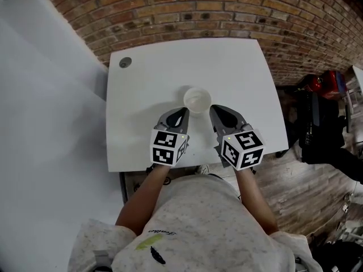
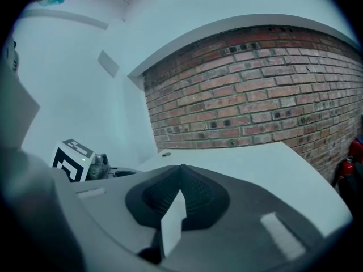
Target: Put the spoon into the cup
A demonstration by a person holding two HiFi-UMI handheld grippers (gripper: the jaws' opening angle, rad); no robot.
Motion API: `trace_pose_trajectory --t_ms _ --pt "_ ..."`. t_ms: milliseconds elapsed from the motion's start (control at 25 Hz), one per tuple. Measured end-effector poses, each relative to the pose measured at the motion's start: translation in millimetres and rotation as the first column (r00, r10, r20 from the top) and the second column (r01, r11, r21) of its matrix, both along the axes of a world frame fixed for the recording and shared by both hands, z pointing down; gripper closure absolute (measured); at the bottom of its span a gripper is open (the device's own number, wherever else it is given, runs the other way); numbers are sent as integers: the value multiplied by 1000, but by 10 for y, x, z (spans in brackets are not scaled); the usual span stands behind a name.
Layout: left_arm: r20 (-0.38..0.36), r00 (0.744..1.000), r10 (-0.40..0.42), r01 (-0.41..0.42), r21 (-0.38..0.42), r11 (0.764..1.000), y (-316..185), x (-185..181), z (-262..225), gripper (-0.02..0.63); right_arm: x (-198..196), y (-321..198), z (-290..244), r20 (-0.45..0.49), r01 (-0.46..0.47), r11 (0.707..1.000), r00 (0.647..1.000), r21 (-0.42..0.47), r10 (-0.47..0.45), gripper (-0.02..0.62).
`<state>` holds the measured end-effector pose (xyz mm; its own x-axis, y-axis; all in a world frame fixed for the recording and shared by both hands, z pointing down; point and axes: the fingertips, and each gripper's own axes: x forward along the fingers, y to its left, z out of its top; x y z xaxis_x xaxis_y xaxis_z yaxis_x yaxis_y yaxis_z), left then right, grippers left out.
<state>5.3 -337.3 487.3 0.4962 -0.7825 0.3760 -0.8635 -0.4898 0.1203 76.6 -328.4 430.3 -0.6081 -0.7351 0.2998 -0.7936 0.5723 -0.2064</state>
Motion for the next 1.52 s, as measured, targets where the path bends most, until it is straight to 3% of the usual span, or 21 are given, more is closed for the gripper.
trace_pose_trajectory --t_ms 720,1320,1520 --pt "78 996 38 -35 -37 999 -84 111 155 598 34 -108 66 10 -6 1000 1000 -21 6 584" --pt "73 996 45 -43 -36 998 -92 106 158 597 27 -117 98 15 -12 1000 1000 -27 13 586" --pt "61 997 53 -50 -40 998 -65 99 157 563 5 -91 101 18 -11 1000 1000 -28 11 584"
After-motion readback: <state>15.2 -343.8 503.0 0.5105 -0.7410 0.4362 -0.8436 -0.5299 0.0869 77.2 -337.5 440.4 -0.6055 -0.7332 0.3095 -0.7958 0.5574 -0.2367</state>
